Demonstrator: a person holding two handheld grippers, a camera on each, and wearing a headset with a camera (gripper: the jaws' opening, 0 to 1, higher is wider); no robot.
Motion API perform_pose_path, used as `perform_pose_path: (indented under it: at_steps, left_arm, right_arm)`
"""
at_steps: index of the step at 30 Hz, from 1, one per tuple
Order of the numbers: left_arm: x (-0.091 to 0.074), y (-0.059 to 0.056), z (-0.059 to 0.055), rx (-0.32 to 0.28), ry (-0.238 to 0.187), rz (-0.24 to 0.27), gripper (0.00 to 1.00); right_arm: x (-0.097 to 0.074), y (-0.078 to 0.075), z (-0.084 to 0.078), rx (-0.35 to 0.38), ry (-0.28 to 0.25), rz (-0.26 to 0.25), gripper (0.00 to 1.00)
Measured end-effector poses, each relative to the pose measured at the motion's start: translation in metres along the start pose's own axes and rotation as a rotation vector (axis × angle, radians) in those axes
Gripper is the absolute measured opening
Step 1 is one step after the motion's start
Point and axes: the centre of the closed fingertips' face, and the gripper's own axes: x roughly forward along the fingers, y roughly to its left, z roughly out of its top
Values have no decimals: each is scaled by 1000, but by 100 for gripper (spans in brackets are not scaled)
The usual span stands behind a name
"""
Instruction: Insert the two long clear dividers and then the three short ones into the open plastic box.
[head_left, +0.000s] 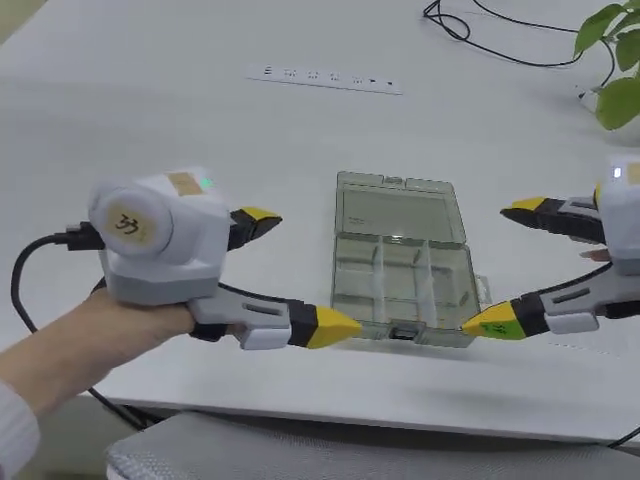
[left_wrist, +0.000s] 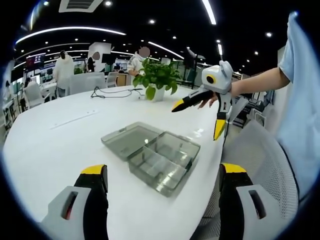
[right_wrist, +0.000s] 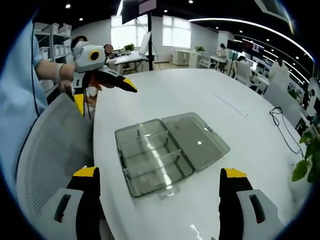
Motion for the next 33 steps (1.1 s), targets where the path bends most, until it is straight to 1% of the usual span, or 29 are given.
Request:
perform_pose_path:
  at_steps: [1, 3, 7, 9, 12, 14, 20, 22, 25, 29, 32, 33]
  left_arm:
    - [1, -1, 1, -4, -2, 6, 94]
    - [3, -1, 2, -4, -2, 15, 94]
    - [5, -3, 3, -3, 3, 30, 94]
    - [6, -3, 4, -6, 1, 42, 94]
    - [7, -3, 5, -11, -2, 62, 94]
    - [8, -5, 5, -13, -2, 69, 94]
    - [14, -8, 7, -20, -2, 96, 94]
    - [15, -9, 8, -24, -7, 102, 94]
    - [16, -11, 9, -22, -6, 111, 94]
    - [17, -11, 11, -20, -8, 123, 94]
    - [18, -12, 12, -21, -10, 130, 94]
    - [18, -13, 12, -21, -11, 131, 94]
  right_arm:
    - [-5, -3, -5, 4, 5, -9, 100]
    - [-12, -8, -10, 10, -5, -18, 100]
    - [-22, -15, -18, 19, -12, -31, 100]
    - [-28, -21, -26, 33, -12, -39, 100]
    - [-35, -27, -36, 33, -2, -45, 100]
    - [-40, -31, -45, 41, 8, -45, 100]
    - [-53, -38, -71, 30, 60, -30, 99]
    - [-56, -40, -76, 20, 73, -29, 97]
    - [-59, -42, -83, 10, 92, -11, 95]
    - [-59, -44, -89, -9, 113, 3, 93]
    - [-58, -44, -94, -43, 142, 21, 90]
    - [-56, -43, -96, -65, 148, 32, 89]
